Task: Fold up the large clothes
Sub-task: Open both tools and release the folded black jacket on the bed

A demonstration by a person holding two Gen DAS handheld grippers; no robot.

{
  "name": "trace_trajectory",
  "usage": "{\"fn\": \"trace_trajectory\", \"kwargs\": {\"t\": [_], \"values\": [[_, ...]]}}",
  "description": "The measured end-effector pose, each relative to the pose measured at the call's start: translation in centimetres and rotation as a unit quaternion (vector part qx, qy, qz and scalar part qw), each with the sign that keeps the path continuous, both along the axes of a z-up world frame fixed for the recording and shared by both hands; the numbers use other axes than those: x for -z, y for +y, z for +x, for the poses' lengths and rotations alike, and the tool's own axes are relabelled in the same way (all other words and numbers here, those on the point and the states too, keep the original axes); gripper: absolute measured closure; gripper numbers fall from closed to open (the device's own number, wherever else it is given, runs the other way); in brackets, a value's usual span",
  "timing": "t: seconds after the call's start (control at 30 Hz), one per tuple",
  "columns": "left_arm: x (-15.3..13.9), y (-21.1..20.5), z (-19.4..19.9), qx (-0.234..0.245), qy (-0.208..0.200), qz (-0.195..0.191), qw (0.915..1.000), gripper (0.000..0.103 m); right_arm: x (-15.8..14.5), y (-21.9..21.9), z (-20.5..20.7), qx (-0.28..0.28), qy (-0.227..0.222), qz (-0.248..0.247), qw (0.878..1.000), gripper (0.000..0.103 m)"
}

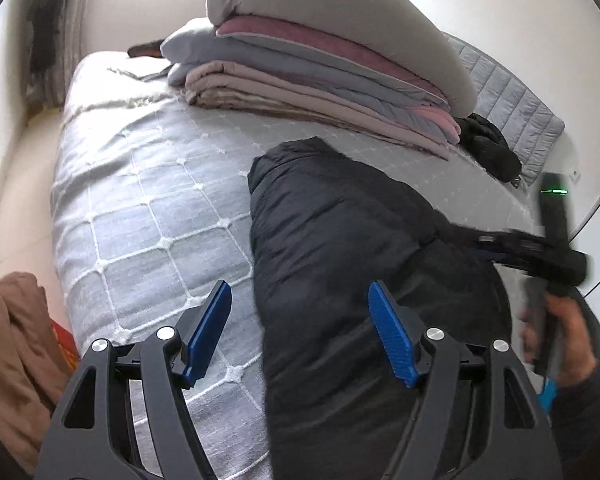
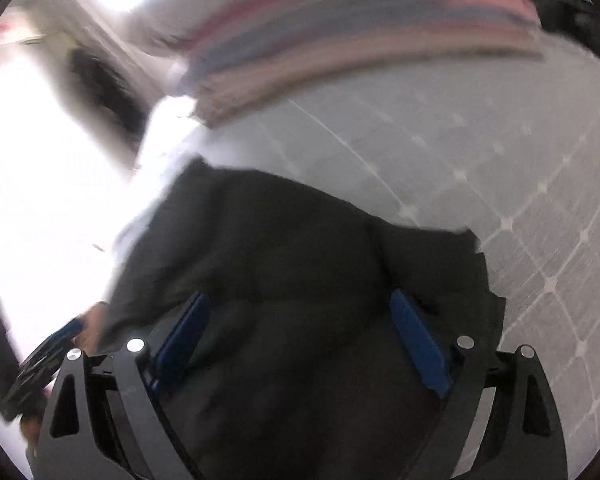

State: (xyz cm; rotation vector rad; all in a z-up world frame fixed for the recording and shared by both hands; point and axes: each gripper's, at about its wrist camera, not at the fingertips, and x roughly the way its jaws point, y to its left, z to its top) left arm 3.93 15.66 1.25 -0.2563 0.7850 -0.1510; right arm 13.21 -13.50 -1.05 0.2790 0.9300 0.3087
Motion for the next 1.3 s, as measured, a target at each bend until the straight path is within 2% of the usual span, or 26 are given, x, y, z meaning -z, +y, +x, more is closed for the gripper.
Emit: {"fn": "trace_trajectory", "kwargs": {"t": [0.07, 0.13, 0.23, 0.3, 0.37, 0.47, 0.5, 0.53, 0.6, 0.67, 0.73, 0.8, 0.83, 0.9, 0.97, 1.07, 1.13, 1.23, 1.3], "values": [[-0.4, 0.0, -0.3, -0.003, -0.007, -0.001, 1.0, 0.035, -1.5, 1.0, -1.6, -0.016, -0.013, 0.009, 1.0, 0.014], [-0.6, 0.3, -0.5, -0.005, -0.01, -0.013, 0.9999, 0.034, -1.4, 2.0, -5.0, -0.034, -0.016, 0.001, 0.999, 0.014], [-0.4, 0.1, -0.6, 0.006, -0.005, -0.017, 0.9998, 0.032, 2.5, 3.5, -7.1, -0.053, 0.035, -0.057, 0.996, 0.014], [0.1, -0.6, -0.4, 0.017, 0.006, 0.0, 0.9998, 0.031, 4.3, 3.2, -7.8, -0.057, 0.044, -0.057, 0.996, 0.012], [0.8, -1.2, -0.5, 0.02, 0.015, 0.015, 0.9996, 0.031, 3.7, 2.6, -8.0, -0.043, 0.053, -0.042, 0.997, 0.012], [0.8, -2.0, -0.8, 0.023, 0.011, 0.036, 0.999, 0.031, 0.5, 2.8, -10.4, -0.047, -0.002, -0.031, 0.998, 0.012], [0.7, -2.2, -1.0, 0.024, 0.004, 0.049, 0.9985, 0.031, 0.0, 3.1, -11.6, -0.05, -0.019, -0.04, 0.998, 0.011], [0.5, -2.4, -1.1, 0.024, 0.0, 0.057, 0.9981, 0.031, 0.6, 3.4, -12.3, -0.051, -0.014, -0.051, 0.997, 0.01], [0.4, -2.8, -1.2, 0.027, -0.005, 0.065, 0.9975, 0.031, 3.9, 3.9, -12.2, -0.058, 0.042, -0.076, 0.995, 0.007], [0.2, -3.0, -1.3, 0.03, -0.007, 0.066, 0.9973, 0.031, 5.5, 3.7, -12.3, -0.062, 0.048, -0.075, 0.994, 0.007], [0.2, -3.3, -1.7, 0.029, -0.012, 0.08, 0.9963, 0.031, 4.6, 3.2, -12.5, -0.057, 0.053, -0.057, 0.995, 0.007], [0.1, -3.6, -2.0, 0.028, -0.02, 0.095, 0.9948, 0.031, 2.7, 2.5, -13.0, -0.059, 0.009, -0.025, 0.998, 0.007], [0.0, -3.8, -2.2, 0.029, -0.023, 0.105, 0.9937, 0.031, 1.6, 2.0, -13.6, -0.05, -0.017, -0.027, 0.998, 0.007], [-0.2, -4.2, -2.3, 0.029, -0.028, 0.115, 0.9926, 0.031, 0.4, 0.8, -14.1, -0.028, -0.036, -0.026, 0.999, 0.007], [-0.4, -4.4, -2.5, 0.032, -0.031, 0.114, 0.9925, 0.031, 0.6, -0.8, -13.5, 0.0, -0.025, -0.018, 1.0, 0.007], [-0.7, -4.8, -2.8, 0.033, -0.039, 0.124, 0.991, 0.031, 4.2, -2.1, -11.5, 0.017, 0.053, -0.04, 0.998, 0.007], [-0.9, -5.1, -3.0, 0.034, -0.045, 0.134, 0.9894, 0.031, 5.7, -2.4, -11.0, 0.012, 0.075, -0.028, 0.997, 0.007], [-1.2, -5.5, -3.3, 0.035, -0.054, 0.143, 0.9877, 0.031, 4.8, -3.0, -11.4, 0.01, 0.066, -0.018, 0.998, 0.007], [-1.4, -5.7, -3.6, 0.036, -0.06, 0.147, 0.9867, 0.031, 4.0, -4.3, -11.8, 0.014, 0.053, 0.011, 0.998, 0.007]]}}
